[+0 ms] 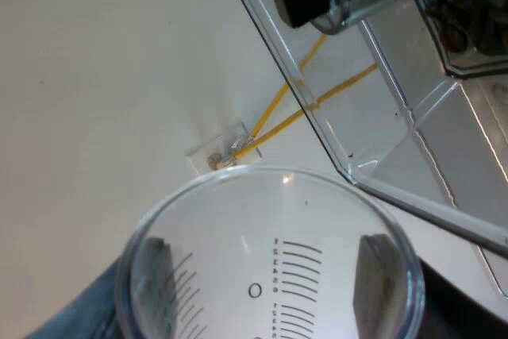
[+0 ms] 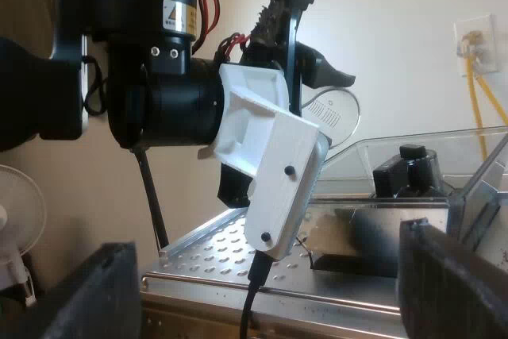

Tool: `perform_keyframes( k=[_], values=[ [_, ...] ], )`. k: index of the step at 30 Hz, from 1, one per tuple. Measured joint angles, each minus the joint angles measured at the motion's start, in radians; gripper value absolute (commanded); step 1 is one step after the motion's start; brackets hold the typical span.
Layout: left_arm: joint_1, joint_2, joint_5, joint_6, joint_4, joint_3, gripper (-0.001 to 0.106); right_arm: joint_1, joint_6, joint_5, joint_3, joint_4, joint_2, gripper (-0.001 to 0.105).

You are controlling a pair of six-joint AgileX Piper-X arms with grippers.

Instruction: Pour the beans into the coffee machine

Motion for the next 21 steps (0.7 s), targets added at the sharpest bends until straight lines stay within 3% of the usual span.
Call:
perform_keyframes(
  k=[17, 21],
  values=[
    [0.000, 0.000, 0.000, 0.000, 0.000, 0.000, 0.031, 0.000, 0.000, 0.000, 0.000, 0.000, 0.000, 0.069],
    [-0.002, 0.000, 0.001, 0.045, -0.007, 0.000, 0.031, 0.000, 0.000, 0.000, 0.000, 0.000, 0.000, 0.069]
  ],
)
